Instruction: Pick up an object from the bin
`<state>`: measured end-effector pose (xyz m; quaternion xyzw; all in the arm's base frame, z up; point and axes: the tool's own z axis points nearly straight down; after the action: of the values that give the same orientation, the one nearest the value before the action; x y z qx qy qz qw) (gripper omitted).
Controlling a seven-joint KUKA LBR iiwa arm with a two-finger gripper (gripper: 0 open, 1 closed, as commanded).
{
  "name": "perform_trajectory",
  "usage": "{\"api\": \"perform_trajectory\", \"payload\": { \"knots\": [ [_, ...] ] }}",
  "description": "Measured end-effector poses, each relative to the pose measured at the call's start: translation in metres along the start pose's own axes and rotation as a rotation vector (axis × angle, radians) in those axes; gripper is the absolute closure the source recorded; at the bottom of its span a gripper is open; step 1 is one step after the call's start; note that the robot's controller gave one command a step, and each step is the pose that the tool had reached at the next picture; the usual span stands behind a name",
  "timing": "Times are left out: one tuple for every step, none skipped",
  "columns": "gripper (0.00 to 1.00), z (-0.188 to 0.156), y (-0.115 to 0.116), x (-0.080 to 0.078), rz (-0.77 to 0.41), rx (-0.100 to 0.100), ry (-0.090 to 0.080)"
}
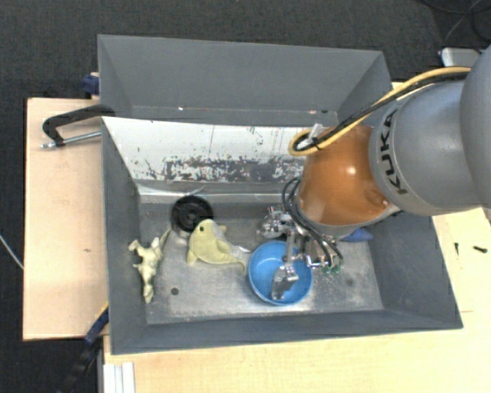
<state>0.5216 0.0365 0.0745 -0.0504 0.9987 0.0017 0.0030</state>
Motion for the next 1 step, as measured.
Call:
{"api": "perform_trajectory", "payload": {
  "knots": [
    [0.00,-0.0006,0.0017,-0.0010,-0.001,0.000,0.001]
  ]
}}
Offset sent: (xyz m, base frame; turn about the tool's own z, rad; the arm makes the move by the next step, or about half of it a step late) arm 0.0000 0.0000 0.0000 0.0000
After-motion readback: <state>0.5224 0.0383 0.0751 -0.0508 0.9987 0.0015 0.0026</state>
